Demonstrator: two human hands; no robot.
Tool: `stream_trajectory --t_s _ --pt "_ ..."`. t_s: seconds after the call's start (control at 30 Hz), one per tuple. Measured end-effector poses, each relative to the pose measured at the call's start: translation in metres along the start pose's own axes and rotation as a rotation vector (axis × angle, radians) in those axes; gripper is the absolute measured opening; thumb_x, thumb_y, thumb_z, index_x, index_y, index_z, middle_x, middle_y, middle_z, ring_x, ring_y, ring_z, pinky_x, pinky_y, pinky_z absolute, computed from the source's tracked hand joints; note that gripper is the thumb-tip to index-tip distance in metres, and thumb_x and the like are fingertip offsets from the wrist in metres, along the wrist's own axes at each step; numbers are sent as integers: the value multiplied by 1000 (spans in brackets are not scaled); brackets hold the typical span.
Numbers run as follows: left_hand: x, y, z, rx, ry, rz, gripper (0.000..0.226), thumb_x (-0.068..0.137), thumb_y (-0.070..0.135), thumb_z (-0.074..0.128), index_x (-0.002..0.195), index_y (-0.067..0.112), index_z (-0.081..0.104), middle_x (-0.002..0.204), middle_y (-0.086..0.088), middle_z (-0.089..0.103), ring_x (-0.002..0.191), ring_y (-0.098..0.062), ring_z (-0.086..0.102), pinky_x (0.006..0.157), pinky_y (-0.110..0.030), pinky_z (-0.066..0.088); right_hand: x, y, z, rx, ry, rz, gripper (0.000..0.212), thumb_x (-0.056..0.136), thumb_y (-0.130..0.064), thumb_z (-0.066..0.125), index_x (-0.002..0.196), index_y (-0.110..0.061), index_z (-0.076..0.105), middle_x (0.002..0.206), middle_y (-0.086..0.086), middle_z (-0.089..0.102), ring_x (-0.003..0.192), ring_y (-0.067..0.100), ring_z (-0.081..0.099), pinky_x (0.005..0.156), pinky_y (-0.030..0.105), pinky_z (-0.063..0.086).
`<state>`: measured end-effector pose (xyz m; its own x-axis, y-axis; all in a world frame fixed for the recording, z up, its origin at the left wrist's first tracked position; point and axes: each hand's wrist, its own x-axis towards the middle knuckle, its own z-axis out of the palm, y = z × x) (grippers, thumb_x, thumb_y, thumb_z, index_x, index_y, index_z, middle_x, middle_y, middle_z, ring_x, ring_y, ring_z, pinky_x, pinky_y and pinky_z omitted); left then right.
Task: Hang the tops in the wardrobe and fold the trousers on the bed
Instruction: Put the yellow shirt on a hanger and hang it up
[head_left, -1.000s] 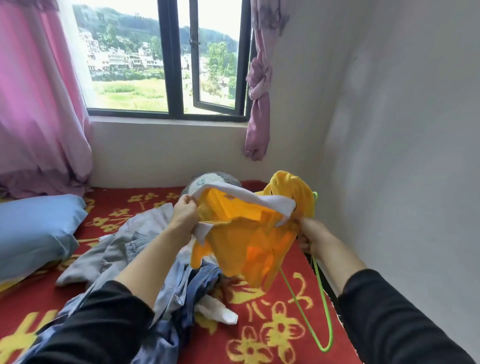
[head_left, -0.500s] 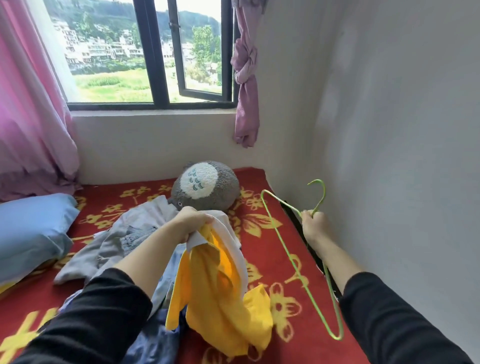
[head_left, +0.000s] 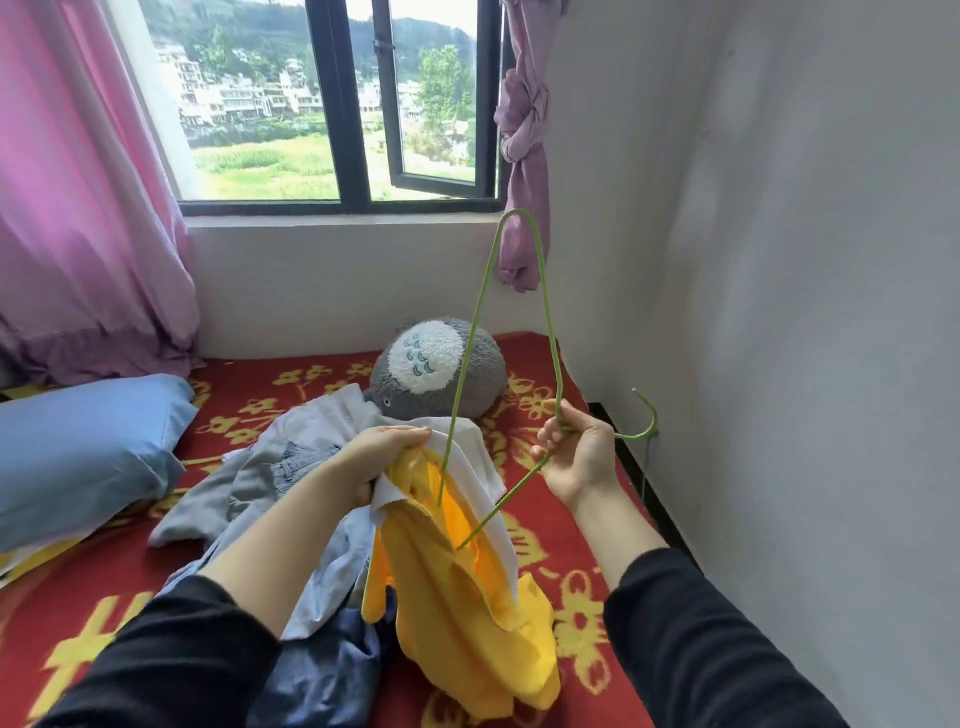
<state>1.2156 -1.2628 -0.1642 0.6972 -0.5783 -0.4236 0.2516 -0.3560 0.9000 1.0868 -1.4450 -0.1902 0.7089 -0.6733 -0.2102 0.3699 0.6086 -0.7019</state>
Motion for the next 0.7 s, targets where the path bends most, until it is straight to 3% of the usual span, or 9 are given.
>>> stream_trajectory --t_s 0.13,0.23,0.33,0.43,0.53,0.6,0.7 --pt "-6 12 -17 -44 -20 9 21 97 22 52 89 6 63 57 -7 68 50 -11 66 45 -20 52 4 36 -13 -142 -50 23 33 88 -5 44 61 -5 62 45 1 34 44 12 31 53 28 22" --pt "-9 19 -40 -108 -72 82 18 92 14 57 104 9 69 78 -12 69 62 -19 67 56 -29 56 10 48 -24 -508 -184 33 29 83 -8 47 62 -6 65 54 4 35 53 14 29 56 30 22" --pt "-10 15 -73 -79 -19 126 43 73 0 66 115 11 67 93 -18 68 76 -27 65 67 -36 58 15 35 -26 -833 -214 -3 25 85 -6 49 66 0 64 54 3 32 52 12 27 56 32 22" --pt "-11 2 -88 231 82 139 43 62 -9 68 99 15 72 87 -14 70 76 -26 63 71 -36 54 18 13 -13 -961 -208 -92 23 85 -1 50 69 13 59 53 4 32 48 12 27 52 30 20" --pt "-5 -15 -86 524 321 213 23 67 -7 64 77 12 73 66 -5 64 63 -16 57 58 -21 45 19 -2 2 -1168 -254 -95 23 84 2 54 64 4 66 49 2 46 49 10 40 52 25 32" --pt "-3 -25 -84 709 434 226 19 70 -1 63 74 15 73 66 -1 64 62 -13 57 49 -20 38 19 -5 5 -1348 -253 -108 24 82 -5 58 61 -4 70 58 4 60 61 16 52 61 29 38" --pt "0 -42 -74 835 414 202 17 67 1 59 72 12 71 72 -7 65 72 -24 62 51 -24 35 13 -8 7 -1586 -233 -134 24 80 -12 59 59 -8 70 69 11 66 66 19 54 60 28 39"
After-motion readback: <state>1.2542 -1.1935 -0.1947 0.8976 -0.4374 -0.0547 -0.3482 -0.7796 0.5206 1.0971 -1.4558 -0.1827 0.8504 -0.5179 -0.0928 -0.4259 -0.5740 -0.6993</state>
